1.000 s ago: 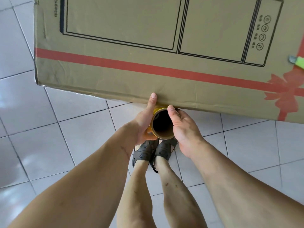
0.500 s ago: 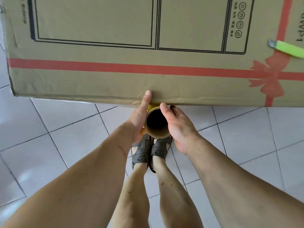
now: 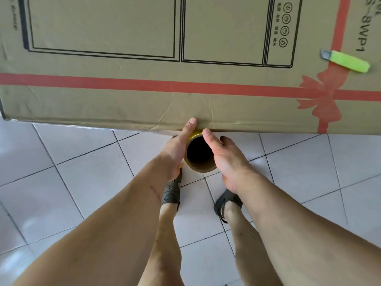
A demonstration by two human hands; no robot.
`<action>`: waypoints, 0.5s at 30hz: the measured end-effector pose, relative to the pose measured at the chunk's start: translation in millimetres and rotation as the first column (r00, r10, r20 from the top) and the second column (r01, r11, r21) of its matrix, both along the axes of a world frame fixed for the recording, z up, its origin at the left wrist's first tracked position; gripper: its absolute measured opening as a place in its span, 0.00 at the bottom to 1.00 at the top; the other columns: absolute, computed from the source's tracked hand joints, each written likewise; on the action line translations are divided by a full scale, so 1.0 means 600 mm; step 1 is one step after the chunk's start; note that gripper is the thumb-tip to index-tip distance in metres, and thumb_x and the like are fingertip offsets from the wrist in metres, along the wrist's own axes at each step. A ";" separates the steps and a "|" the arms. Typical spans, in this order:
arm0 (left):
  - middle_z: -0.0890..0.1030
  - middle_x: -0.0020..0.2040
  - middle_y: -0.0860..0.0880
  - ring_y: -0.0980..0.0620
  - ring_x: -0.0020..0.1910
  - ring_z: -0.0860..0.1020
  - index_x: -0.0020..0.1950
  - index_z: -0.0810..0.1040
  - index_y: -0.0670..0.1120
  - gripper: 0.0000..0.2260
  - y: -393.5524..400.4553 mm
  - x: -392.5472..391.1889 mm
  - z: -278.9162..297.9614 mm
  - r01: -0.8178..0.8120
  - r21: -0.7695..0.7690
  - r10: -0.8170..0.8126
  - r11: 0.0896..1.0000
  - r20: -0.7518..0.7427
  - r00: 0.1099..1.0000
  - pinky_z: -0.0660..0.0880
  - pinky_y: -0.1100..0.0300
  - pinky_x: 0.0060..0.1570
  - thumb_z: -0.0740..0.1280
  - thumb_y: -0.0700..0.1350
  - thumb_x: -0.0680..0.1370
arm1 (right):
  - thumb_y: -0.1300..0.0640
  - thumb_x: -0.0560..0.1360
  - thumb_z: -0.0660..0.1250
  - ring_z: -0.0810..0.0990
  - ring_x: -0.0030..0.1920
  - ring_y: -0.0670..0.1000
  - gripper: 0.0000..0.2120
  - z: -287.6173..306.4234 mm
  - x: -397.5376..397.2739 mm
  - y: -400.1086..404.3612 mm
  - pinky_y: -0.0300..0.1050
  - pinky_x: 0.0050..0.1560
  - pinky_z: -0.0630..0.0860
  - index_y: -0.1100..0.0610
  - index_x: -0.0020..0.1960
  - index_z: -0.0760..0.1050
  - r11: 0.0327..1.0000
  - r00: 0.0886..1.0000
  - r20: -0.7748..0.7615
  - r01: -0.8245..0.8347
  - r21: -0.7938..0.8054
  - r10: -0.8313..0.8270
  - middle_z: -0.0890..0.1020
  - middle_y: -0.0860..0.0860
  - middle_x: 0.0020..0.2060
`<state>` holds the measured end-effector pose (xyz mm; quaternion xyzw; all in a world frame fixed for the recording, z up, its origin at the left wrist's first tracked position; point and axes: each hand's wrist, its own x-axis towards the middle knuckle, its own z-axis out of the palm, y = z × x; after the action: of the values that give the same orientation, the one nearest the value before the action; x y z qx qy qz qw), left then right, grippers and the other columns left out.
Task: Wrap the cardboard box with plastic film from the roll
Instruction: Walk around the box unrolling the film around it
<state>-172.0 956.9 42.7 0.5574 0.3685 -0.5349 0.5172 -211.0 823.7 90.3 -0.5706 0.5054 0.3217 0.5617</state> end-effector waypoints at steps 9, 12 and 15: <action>0.88 0.67 0.49 0.44 0.71 0.83 0.74 0.82 0.54 0.62 -0.069 -0.049 0.031 -0.072 -0.065 0.069 0.995 -0.056 0.996 0.72 0.39 0.76 0.62 0.92 0.53 | 0.28 0.74 0.61 0.73 0.69 0.50 0.36 0.001 -0.022 -0.071 0.46 0.65 0.68 0.47 0.74 0.69 0.993 0.993 0.032 -0.114 -0.039 0.116 0.75 0.47 0.70; 0.87 0.68 0.50 0.44 0.72 0.81 0.71 0.84 0.54 0.59 -0.087 -0.046 0.017 -0.108 0.043 0.106 0.993 0.034 0.994 0.71 0.38 0.78 0.71 0.88 0.49 | 0.26 0.70 0.64 0.74 0.67 0.50 0.40 -0.001 -0.023 -0.092 0.45 0.61 0.67 0.49 0.74 0.69 0.995 0.995 0.015 -0.104 0.013 0.104 0.76 0.47 0.70; 0.89 0.63 0.45 0.43 0.66 0.86 0.70 0.85 0.46 0.43 -0.107 -0.024 0.036 -0.108 0.003 0.107 0.994 0.062 0.992 0.77 0.42 0.75 0.73 0.78 0.68 | 0.26 0.71 0.64 0.74 0.65 0.47 0.38 -0.003 -0.023 -0.105 0.45 0.60 0.66 0.47 0.72 0.70 0.993 0.997 0.026 -0.075 0.092 0.073 0.77 0.44 0.67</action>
<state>-186.5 892.7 64.4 0.5547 0.3833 -0.4876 0.5547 -225.0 760.7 88.7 -0.5657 0.4622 0.3589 0.5810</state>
